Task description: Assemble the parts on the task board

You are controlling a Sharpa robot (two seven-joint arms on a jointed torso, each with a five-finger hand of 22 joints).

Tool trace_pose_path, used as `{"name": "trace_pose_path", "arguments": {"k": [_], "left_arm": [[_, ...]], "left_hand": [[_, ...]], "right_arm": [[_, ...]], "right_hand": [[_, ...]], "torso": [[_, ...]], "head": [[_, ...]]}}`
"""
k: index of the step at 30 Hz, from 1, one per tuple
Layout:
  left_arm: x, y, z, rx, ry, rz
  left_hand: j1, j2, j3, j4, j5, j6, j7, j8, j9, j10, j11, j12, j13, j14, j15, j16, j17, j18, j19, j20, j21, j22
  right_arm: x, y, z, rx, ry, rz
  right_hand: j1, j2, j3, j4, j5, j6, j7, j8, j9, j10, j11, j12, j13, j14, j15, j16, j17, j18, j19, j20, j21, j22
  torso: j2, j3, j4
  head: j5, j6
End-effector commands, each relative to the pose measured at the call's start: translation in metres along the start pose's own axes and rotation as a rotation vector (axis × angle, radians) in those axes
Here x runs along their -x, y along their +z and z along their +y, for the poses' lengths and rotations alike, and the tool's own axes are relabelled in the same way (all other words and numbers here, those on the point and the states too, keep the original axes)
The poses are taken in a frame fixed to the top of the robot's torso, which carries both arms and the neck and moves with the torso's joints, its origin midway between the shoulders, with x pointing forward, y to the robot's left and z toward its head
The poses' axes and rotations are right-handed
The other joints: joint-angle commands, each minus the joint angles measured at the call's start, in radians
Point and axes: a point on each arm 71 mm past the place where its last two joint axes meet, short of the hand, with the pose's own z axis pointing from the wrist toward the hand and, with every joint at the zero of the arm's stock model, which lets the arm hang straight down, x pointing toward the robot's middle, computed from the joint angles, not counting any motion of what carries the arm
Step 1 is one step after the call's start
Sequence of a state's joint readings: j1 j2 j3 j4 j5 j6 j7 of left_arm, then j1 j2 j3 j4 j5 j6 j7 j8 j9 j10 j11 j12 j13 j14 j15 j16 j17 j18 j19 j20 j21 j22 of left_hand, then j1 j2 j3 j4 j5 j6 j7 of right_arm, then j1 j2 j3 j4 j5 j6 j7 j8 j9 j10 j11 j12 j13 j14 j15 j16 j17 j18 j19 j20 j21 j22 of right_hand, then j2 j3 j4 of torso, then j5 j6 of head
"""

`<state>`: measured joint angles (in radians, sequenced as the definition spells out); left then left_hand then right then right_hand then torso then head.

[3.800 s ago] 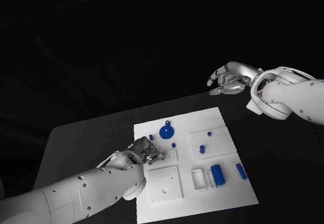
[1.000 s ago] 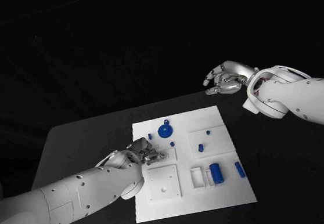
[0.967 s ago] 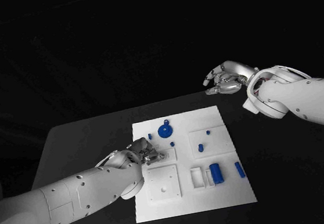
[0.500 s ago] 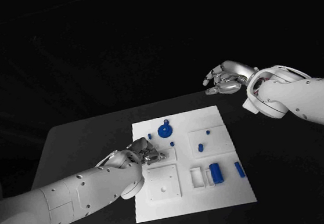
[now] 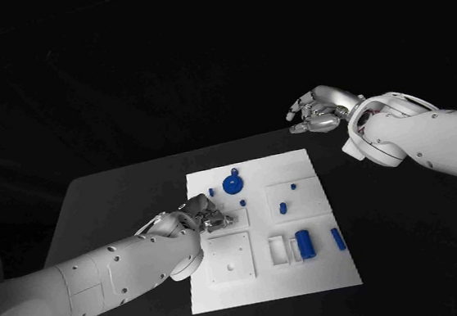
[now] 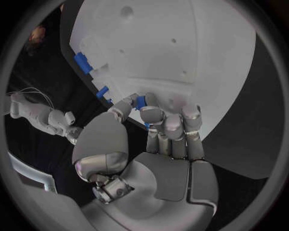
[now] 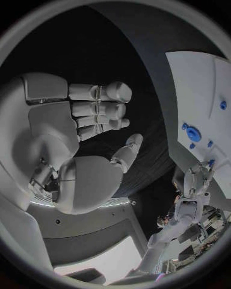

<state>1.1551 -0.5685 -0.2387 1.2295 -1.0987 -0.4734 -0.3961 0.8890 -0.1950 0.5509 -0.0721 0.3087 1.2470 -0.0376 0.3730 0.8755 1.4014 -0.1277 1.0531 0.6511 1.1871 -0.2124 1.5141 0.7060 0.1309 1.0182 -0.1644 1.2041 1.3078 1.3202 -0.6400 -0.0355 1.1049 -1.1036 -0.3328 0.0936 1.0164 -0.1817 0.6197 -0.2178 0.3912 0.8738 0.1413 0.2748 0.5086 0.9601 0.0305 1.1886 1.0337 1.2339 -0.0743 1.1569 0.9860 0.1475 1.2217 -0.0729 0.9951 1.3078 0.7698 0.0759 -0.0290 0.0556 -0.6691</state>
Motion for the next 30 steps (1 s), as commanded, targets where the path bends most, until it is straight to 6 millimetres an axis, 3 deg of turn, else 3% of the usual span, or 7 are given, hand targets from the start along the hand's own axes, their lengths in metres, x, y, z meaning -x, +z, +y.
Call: {"name": "trace_pose_path", "arguments": {"k": [1, 8, 10, 11, 30], "left_arm": [[-0.0004, -0.0001, -0.0012, -0.01, -0.007, 0.004], [0.0006, 0.0005, 0.0012, 0.001, -0.009, 0.002], [0.0007, 0.0003, 0.0016, 0.002, -0.009, 0.002], [0.0006, 0.0003, 0.0015, 0.002, -0.01, 0.003], [-0.0007, 0.0002, 0.0008, -0.001, -0.02, 0.019]], "left_hand": [[0.001, -0.008, 0.001, 0.008, -0.007, 0.023, 0.013, 0.004, 0.001, -0.005, 0.0, 0.002, -0.001, -0.012, -0.014, 0.001, 0.001, -0.012, -0.001, -0.103, 0.002, 0.004], [-0.001, -0.019, 0.001, 0.021, -0.02, 0.023, 0.014, 0.005, 0.002, -0.005, 0.001, 0.001, -0.001, -0.012, -0.014, 0.001, 0.001, -0.011, -0.002, -0.102, 0.002, 0.004], [-0.006, -0.045, 0.01, 0.056, -0.102, 0.022, 0.013, 0.006, 0.002, -0.005, 0.0, 0.001, -0.002, -0.013, -0.014, 0.0, 0.002, -0.01, -0.002, -0.103, 0.001, 0.002], [-0.006, -0.053, 0.015, 0.072, -0.119, 0.021, 0.013, 0.007, 0.003, -0.005, 0.0, 0.001, -0.002, -0.013, -0.014, 0.0, 0.002, -0.009, -0.002, -0.103, 0.002, 0.002], [0.002, -0.068, 0.015, 0.088, -0.132, 0.019, 0.014, 0.008, 0.004, -0.005, 0.001, 0.002, -0.003, -0.014, -0.014, 0.0, 0.002, -0.008, -0.003, -0.103, 0.003, 0.002]], "right_arm": [[-0.001, 0.0002, 0.001, 0.007, 0.001, 0.013], [-0.0008, -0.0001, 0.0007, 0.006, 0.001, 0.013], [-0.0007, -0.0001, 0.0007, 0.006, 0.001, 0.013], [-0.0008, -0.0001, 0.0008, 0.006, 0.001, 0.013], [-0.001, -0.0001, 0.0008, 0.007, 0.001, 0.014]], "right_hand": [[-0.007, 0.001, 0.0, 0.003, 0.005, -0.001, 0.006, -0.007, 0.001, -0.002, 0.005, 0.004, -0.001, 0.005, -0.001, -0.004, 0.001, 0.114, 0.002, -0.006, -0.004, 0.018], [-0.007, 0.001, 0.0, 0.003, 0.005, -0.001, 0.007, -0.007, 0.001, -0.002, 0.005, 0.004, -0.002, 0.005, -0.001, -0.004, 0.001, 0.114, 0.002, -0.006, -0.004, 0.018], [-0.007, 0.001, 0.0, 0.003, 0.005, -0.001, 0.007, -0.007, 0.001, -0.002, 0.005, 0.005, -0.002, 0.005, -0.001, -0.004, 0.001, 0.114, 0.002, -0.006, -0.004, 0.018], [-0.007, 0.001, 0.0, 0.002, 0.005, -0.001, 0.007, -0.007, 0.001, -0.002, 0.005, 0.005, -0.002, 0.005, -0.001, -0.004, 0.001, 0.114, 0.002, -0.006, -0.004, 0.018], [-0.007, 0.002, -0.001, 0.002, 0.005, -0.001, 0.007, -0.007, 0.001, -0.001, 0.005, 0.005, -0.002, 0.005, 0.0, -0.004, 0.001, 0.114, 0.002, -0.006, -0.004, 0.018]], "torso": [[0.0, 0.0006, -0.0005], [0.0, 0.0004, -0.0003], [0.0, 0.0001, -0.0002], [0.0, 0.0001, -0.0003], [0.0, 0.0004, -0.0001]], "head": [[0.0, 0.0], [-0.001, 0.0], [-0.002, 0.0], [-0.003, -0.001], [-0.002, -0.001]]}}
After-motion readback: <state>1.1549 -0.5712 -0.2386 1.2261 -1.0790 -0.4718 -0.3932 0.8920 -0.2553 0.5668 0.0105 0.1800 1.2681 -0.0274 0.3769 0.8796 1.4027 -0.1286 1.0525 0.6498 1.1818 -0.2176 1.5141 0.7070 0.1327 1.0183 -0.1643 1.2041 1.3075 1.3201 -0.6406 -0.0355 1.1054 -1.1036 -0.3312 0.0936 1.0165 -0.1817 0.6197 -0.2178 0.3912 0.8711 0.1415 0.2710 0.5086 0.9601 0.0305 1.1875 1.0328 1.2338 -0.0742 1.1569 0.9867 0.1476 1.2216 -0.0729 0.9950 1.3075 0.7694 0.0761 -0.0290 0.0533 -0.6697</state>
